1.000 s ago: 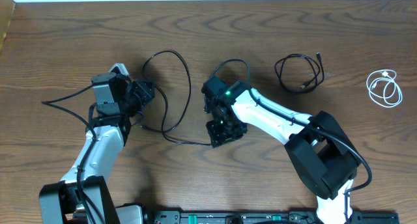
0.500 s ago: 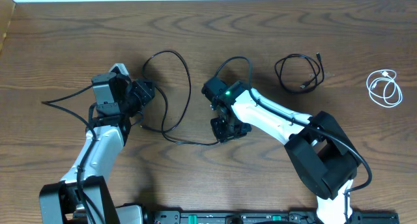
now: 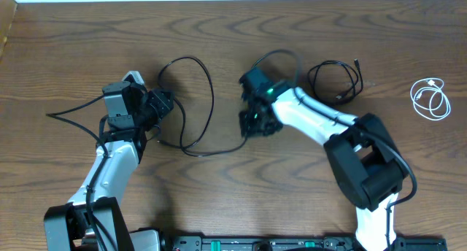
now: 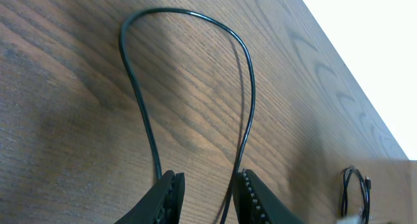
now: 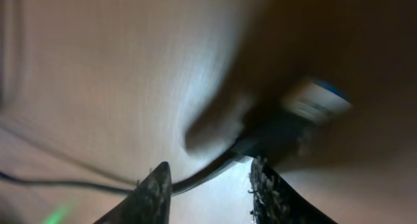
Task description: Untangle cables
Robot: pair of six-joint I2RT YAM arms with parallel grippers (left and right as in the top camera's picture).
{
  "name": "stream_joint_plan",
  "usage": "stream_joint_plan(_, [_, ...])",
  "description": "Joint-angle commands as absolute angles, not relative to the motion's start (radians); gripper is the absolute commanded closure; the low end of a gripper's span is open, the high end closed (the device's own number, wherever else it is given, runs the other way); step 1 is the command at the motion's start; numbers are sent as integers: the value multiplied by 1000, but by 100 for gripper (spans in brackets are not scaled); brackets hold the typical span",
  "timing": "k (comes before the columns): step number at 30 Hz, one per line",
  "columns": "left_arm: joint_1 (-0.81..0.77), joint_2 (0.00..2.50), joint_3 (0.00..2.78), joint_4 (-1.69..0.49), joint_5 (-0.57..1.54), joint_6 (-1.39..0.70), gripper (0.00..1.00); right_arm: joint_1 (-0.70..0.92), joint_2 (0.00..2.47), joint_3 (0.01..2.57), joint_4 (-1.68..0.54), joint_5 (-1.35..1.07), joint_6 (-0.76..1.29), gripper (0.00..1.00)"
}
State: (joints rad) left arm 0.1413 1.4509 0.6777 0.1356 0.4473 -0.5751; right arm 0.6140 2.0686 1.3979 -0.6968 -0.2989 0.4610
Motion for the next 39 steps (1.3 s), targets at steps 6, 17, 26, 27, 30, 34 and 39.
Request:
stream_joint_plan(6, [146,1451,696,137,459,-558,70,622,2130,1393,-490,-313,543,52])
stream_joint_plan(17, [146,1451,696,141,459,-558,70,679,2219,1393,-198,-244,553,27])
stream_joint_plan(26, [146,1451,696,145,459,-558,70,676,2228,1393,-60,-88,553,35])
stream_joint_plan(27, [146,1451,696,145,459,-558,70,676,2228,1394,-59,-88,548,38])
stream_joint_plan(30, [146,1451,696,149,459,-558,70,676,2228,1450,-88,-88,493,41])
stream_joint_plan(34, [146,1451,696,152,459,-558,70,665,2228,1658,-303,-88,493,40])
stream_joint_plan(39, [146,1451,696,152,459,-558,70,664,2228,1866,-642,-100,492,22])
